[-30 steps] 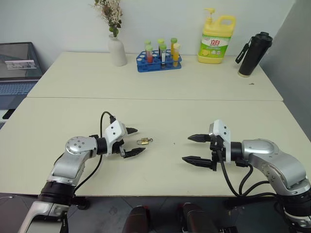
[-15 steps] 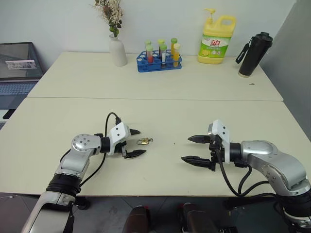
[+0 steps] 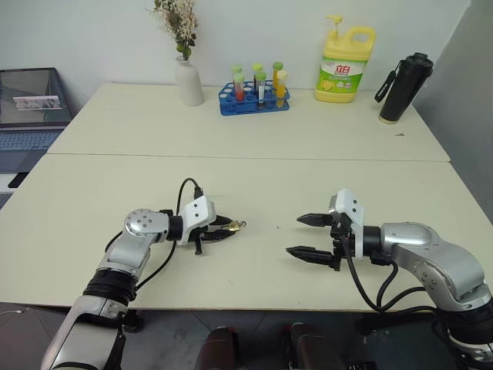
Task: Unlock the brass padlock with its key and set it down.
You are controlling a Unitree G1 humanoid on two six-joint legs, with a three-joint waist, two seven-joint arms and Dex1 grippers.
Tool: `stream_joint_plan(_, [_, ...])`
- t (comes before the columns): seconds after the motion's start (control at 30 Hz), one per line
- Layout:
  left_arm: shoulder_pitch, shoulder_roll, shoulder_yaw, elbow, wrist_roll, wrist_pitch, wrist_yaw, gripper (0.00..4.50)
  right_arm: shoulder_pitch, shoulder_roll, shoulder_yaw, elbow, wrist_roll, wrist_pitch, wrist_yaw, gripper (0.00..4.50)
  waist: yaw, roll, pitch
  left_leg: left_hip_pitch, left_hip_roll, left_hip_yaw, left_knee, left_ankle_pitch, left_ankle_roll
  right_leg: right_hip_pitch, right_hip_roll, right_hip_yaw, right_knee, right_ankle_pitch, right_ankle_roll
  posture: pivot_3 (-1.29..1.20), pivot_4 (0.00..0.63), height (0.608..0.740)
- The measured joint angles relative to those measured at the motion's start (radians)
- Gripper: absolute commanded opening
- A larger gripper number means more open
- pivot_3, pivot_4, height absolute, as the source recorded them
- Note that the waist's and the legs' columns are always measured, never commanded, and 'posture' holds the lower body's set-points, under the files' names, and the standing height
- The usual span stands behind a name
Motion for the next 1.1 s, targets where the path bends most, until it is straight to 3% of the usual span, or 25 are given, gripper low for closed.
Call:
stream_joint_plan(0.23, [0.010, -0.005, 0.003, -0.021, 0.008, -0.016, 0.018, 0.96, 0.013, -0.009, 0.000, 0.000, -0.004, -0.022, 0.012, 4.50, 0.000, 0.000, 0.000, 0.000, 0.000, 0.000, 0.000, 0.000, 0.000, 0.000, 0.000, 0.000, 0.000, 0.000, 0.000, 0.00, 0.150, 0.740])
stream_joint_plan(0.53, [0.084, -0.015, -0.038, -0.394, -0.009, -0.103, -0.030, 0.96, 0.113, -0.095, -0.075, 0.045, -0.067, -0.211, 0.067, 4.50, 0.003, -0.001, 0.001, -0.002, 0.000, 0.001, -0.001, 0.000, 0.000, -0.001, -0.001, 0.001, -0.001, 0.000, 0.000, 0.00, 0.150, 0.740])
stream_joint_plan(0.77, [0.037, -0.058, -0.061, -0.359, 0.105, -0.392, 0.062, 0.96, 0.183, -0.116, -0.132, 0.039, -0.013, -0.214, 0.110, 4.50, -0.003, -0.001, 0.001, 0.000, 0.001, 0.001, -0.001, 0.000, 0.000, -0.001, 0.001, 0.002, -0.001, 0.000, 0.000, 0.00, 0.150, 0.740])
stream_joint_plan(0.93, [-0.010, -0.079, -0.062, -0.258, 0.225, -0.712, 0.198, 0.96, 0.152, -0.059, -0.140, 0.015, 0.092, -0.123, 0.063, 4.50, -0.003, -0.001, 0.001, -0.001, 0.001, 0.002, -0.001, 0.000, 0.000, -0.001, 0.001, 0.003, -0.001, 0.001, -0.001, 0.00, 0.150, 0.740])
stream_joint_plan(1.1, [-0.009, -0.064, -0.062, -0.217, 0.335, -0.879, 0.299, 0.96, 0.131, -0.019, -0.131, 0.011, 0.131, -0.064, 0.021, 4.50, -0.002, -0.001, 0.001, -0.001, 0.000, 0.002, -0.001, 0.000, 0.000, -0.001, 0.000, 0.002, -0.001, 0.003, -0.004, 0.00, 0.150, 0.740])
